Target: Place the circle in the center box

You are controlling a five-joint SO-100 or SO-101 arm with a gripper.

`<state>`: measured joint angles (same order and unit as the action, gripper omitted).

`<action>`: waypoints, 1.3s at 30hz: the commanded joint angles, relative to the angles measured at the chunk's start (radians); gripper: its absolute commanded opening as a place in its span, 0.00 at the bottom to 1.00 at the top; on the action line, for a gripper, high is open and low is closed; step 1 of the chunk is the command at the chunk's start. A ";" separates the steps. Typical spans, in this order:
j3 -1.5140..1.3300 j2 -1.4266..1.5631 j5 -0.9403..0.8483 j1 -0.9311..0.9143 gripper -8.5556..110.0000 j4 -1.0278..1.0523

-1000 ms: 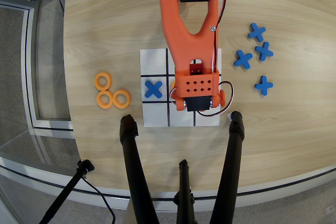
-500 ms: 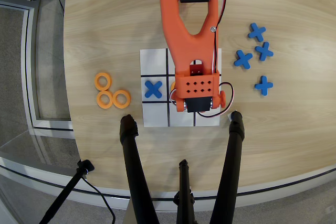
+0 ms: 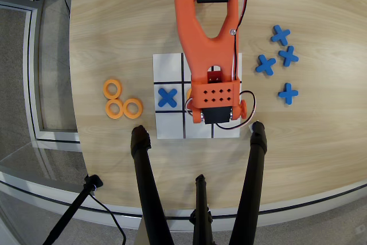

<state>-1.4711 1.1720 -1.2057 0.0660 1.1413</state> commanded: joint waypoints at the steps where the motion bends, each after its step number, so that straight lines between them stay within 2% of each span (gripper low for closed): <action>1: 0.054 0.071 -0.018 -0.012 0.17 0.052; 8: 0.046 0.311 -0.058 -0.052 0.17 0.181; 12: -0.080 0.543 -0.084 -0.069 0.17 0.215; 24: -0.946 1.508 -0.215 0.003 0.17 0.215; 29: -1.279 1.876 -0.285 0.015 0.17 0.284; 35: -1.509 2.117 -0.359 0.015 0.17 0.334; 39: -1.583 2.186 -0.359 -0.003 0.17 0.273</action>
<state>-3.0265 3.3211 -1.5585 0.0767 1.4297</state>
